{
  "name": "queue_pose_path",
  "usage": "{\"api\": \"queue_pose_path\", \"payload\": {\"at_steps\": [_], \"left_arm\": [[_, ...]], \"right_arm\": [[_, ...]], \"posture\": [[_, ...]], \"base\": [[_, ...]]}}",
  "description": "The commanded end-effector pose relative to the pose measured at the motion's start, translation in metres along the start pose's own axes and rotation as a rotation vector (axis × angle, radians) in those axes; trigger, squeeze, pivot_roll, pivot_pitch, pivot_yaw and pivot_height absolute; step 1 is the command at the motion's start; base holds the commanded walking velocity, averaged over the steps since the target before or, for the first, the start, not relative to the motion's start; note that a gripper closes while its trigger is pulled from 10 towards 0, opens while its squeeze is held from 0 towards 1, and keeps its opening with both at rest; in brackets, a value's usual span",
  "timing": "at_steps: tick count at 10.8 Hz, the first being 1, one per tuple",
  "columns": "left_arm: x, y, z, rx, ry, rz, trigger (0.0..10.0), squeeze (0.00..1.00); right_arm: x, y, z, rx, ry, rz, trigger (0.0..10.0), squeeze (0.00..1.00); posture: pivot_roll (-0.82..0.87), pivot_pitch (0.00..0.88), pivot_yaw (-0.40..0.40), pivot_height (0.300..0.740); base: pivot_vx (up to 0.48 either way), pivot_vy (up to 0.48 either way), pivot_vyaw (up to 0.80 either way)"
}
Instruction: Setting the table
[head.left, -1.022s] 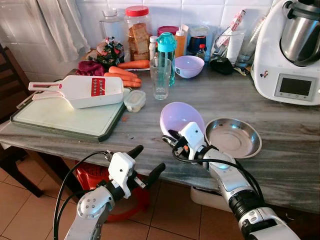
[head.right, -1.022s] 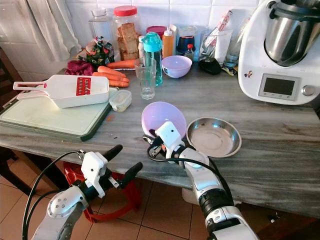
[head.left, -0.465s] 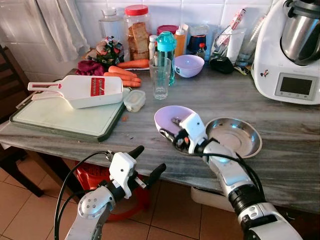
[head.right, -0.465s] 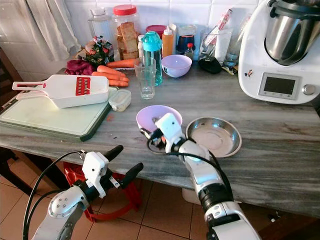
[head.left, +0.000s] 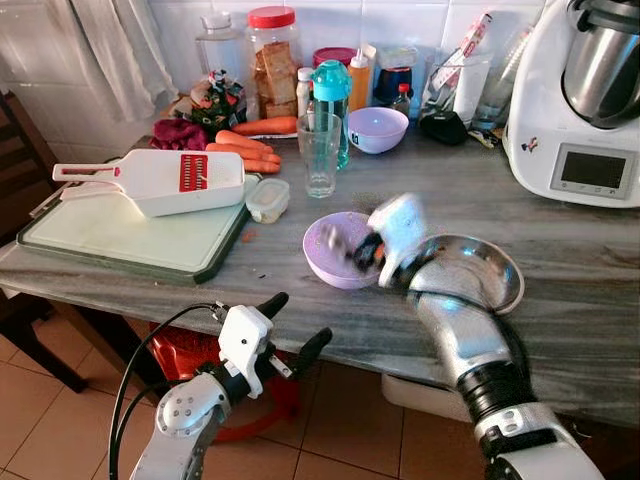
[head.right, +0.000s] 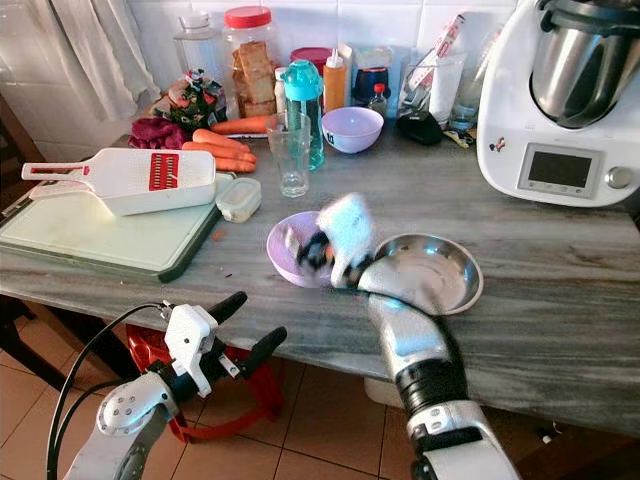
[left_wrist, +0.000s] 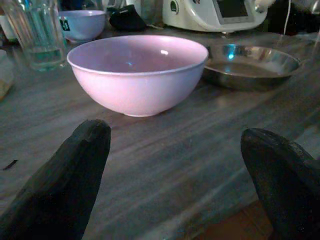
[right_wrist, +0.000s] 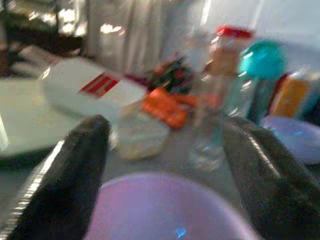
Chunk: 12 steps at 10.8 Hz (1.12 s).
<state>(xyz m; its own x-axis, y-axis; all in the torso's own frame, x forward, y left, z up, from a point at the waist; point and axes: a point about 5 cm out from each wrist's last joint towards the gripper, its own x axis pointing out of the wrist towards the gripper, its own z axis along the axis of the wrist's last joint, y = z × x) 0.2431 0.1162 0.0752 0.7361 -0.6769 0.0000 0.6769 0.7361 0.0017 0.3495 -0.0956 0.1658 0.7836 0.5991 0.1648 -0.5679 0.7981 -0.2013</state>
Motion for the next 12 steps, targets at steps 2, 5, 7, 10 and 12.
{"api": "queue_pose_path", "payload": {"at_steps": [2,5,7,10,12], "left_arm": [[-0.001,0.001,0.001,0.006,-0.005,-0.006,10.0,0.00],[-0.001,0.002,0.002,0.003,-0.021,0.013,10.0,0.00],[0.004,0.016,0.005,-0.002,-0.023,0.053,10.0,0.00],[0.007,0.022,0.006,0.007,-0.019,0.072,10.0,0.00],[0.008,0.017,0.003,-0.028,0.000,0.017,10.0,0.00]], "right_arm": [[-0.011,-0.024,0.018,-0.044,-0.037,-0.175,10.0,1.00],[-0.044,-0.044,0.007,-0.104,0.096,-0.393,10.0,1.00],[-0.073,-0.053,-0.006,-0.109,0.241,-0.489,10.0,1.00],[-0.109,-0.058,-0.022,-0.059,0.433,-0.569,10.0,0.84],[-0.124,-0.059,-0.030,-0.048,0.513,-0.565,10.0,0.00]], "posture": [[0.03,0.000,0.055,0.740],[0.02,0.000,0.057,0.740],[0.00,0.000,0.050,0.740],[-0.01,0.000,0.043,0.740],[-0.01,0.000,0.041,0.740]], "base": [[0.000,0.000,0.00],[0.000,0.000,0.00],[0.000,0.000,0.00],[0.000,0.000,0.00],[0.000,0.000,0.00]]}}
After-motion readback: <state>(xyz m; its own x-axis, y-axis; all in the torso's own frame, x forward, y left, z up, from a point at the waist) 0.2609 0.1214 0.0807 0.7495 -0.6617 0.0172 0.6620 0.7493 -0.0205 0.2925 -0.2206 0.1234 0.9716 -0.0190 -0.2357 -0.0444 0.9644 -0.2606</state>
